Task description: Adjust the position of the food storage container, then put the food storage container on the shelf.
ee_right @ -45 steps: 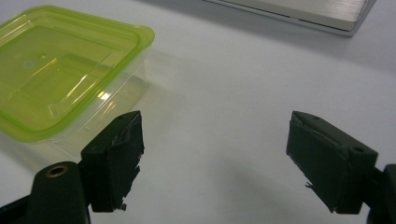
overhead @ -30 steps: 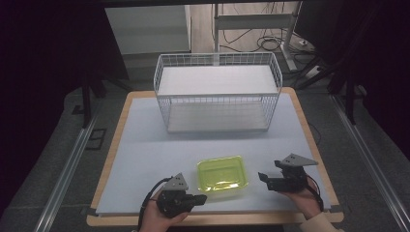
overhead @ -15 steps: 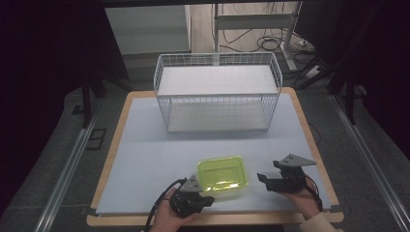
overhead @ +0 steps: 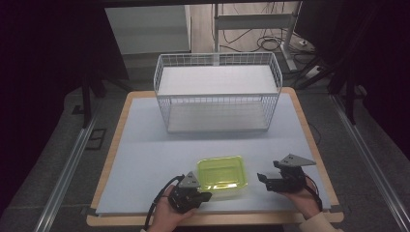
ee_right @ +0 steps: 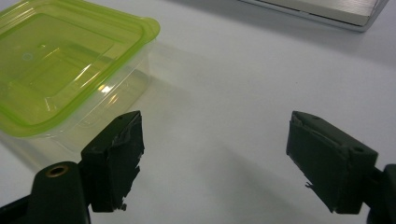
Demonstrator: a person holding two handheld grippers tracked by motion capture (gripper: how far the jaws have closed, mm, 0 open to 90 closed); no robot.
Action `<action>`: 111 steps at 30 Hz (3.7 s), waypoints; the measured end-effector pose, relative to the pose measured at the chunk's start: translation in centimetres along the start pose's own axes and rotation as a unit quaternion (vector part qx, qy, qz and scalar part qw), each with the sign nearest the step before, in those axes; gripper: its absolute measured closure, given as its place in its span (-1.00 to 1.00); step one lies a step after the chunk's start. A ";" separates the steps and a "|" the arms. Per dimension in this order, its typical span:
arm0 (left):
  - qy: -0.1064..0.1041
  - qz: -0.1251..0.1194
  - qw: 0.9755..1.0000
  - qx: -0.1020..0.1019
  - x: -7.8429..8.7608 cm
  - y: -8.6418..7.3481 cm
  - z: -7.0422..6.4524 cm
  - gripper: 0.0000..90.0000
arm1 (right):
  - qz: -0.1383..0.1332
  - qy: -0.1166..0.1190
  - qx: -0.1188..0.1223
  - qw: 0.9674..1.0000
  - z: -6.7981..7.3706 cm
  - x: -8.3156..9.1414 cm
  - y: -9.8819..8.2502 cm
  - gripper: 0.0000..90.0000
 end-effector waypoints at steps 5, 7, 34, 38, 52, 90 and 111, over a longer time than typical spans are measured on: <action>0.004 -0.001 1.000 0.005 0.1 0.0 0.6 1.00 | -0.001 -0.001 0.001 1.000 0.0 0.0 0.0 -0.58; 0.004 0.000 1.000 0.008 0.1 0.0 0.9 1.00 | -0.001 -0.001 0.000 1.000 0.0 0.0 0.0 -0.58; -0.024 -0.061 0.997 0.045 3.4 -0.5 0.5 0.93 | -0.010 0.007 -0.014 1.000 0.0 0.5 0.2 -0.58; -0.017 -0.104 0.990 0.099 4.8 -0.5 2.5 0.60 | -0.015 0.019 -0.030 0.999 0.0 0.7 0.5 -0.55; -0.051 -0.120 0.973 0.190 5.5 -0.4 5.4 -0.16 | -0.029 0.072 -0.062 0.995 0.3 1.1 1.3 -0.43; -0.109 -0.080 0.954 0.269 1.7 1.5 9.2 0.04 | 0.052 0.179 -0.205 0.961 2.0 -3.6 3.0 0.08; -0.127 -0.062 0.946 0.293 0.7 0.8 9.5 0.69 | 0.058 0.215 -0.254 0.941 1.5 -4.4 2.3 0.63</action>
Point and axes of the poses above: each handheld gripper's, and its own axes: x roughly backward along the jaws, y roughly out of its top, z roughly to its left, the point moved 1 cm from there along -x, roughly forward along the jaws, and after that the axes turned 1 degree about z, right-handed, at the moved point
